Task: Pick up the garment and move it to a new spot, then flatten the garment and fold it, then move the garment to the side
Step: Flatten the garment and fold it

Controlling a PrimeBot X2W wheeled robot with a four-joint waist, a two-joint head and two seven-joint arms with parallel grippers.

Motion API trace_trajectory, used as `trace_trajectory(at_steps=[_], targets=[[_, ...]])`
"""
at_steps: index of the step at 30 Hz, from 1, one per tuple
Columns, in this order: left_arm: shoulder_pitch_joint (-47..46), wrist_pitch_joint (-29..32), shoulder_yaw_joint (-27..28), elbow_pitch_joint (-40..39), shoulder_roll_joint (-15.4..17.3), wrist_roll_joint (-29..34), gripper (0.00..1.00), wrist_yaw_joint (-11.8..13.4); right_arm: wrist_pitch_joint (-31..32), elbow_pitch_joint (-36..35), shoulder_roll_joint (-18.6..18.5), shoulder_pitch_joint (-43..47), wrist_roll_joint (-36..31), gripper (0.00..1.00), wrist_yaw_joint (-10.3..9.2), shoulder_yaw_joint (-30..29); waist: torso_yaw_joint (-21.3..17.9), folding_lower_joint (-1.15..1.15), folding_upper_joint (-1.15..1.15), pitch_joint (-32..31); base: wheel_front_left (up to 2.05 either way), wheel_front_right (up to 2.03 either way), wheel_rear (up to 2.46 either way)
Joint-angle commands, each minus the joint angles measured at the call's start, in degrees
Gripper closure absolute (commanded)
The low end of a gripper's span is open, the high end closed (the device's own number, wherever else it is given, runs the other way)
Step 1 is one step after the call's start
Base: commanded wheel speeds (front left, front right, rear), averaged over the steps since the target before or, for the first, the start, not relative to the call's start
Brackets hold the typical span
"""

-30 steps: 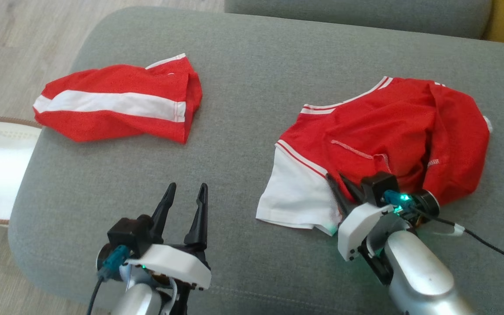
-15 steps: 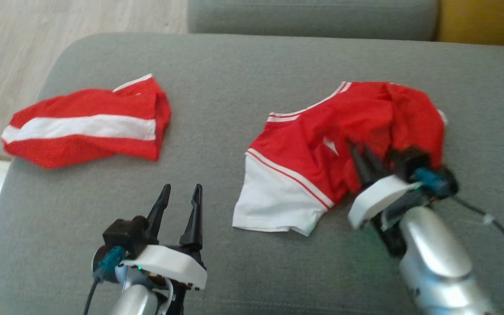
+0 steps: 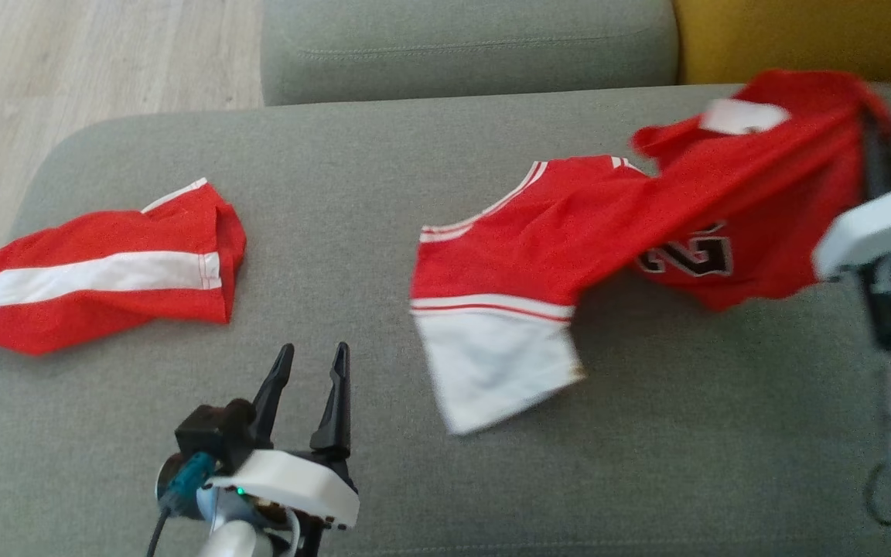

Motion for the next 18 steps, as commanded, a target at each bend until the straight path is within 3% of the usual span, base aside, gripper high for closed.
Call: trace_trajectory(at_steps=[1, 9, 15, 18], targets=[[-1.4, -0.7, 2.0, -2.3, -0.1, 0.2, 0.0, -0.1, 1.1, -2.6, -2.3, -2.1, -0.6, 1.0, -0.04, -1.0, -0.3, 0.0, 0.0, -0.1, 0.0, 0.0, 0.0], [-2.0, -0.7, 2.2, -2.5, -0.1, 0.6, 0.0, -0.4, 6.0, -2.8, -7.4, -1.4, -1.9, 1.0, -0.04, -7.2, -0.4, 0.0, 0.0, 1.1, 0.0, 0.0, 0.0], [-2.7, -0.7, 2.3, -2.1, -0.1, 0.6, 0.0, -0.7, 11.0, -1.1, -8.3, 0.2, -2.3, 1.0, -0.04, -9.4, 0.1, 0.0, 0.0, 2.2, 0.0, 0.0, 0.0], [-2.8, -0.7, 2.4, -1.9, -0.1, 0.4, 0.0, -0.6, 11.2, -2.3, -7.0, 1.4, -2.2, 1.0, -0.04, -10.4, 0.2, 0.0, 0.0, 2.4, 0.0, 0.0, 0.0]])
